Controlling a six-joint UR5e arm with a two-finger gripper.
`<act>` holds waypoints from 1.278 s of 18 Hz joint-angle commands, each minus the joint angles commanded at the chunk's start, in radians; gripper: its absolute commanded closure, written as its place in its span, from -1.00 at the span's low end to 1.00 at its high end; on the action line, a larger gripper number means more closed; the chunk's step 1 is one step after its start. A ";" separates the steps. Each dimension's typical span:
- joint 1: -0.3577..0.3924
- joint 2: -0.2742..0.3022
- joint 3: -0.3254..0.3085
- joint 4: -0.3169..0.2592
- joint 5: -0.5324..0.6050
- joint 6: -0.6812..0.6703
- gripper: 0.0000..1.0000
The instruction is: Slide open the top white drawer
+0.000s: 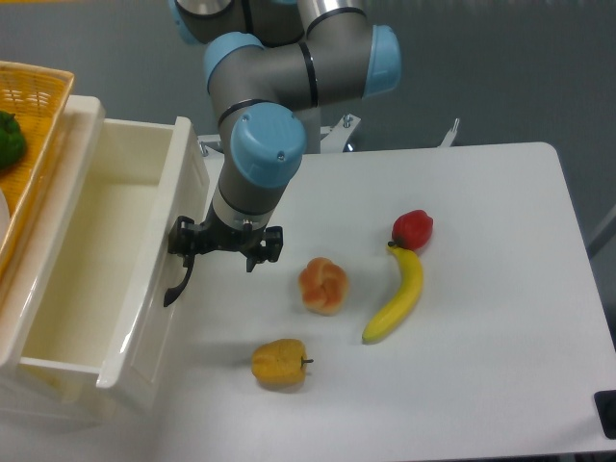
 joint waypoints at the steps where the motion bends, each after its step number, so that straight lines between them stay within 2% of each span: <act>1: 0.003 0.000 0.000 0.000 0.002 0.009 -1.00; 23: 0.046 0.002 -0.003 -0.015 0.000 0.097 -1.00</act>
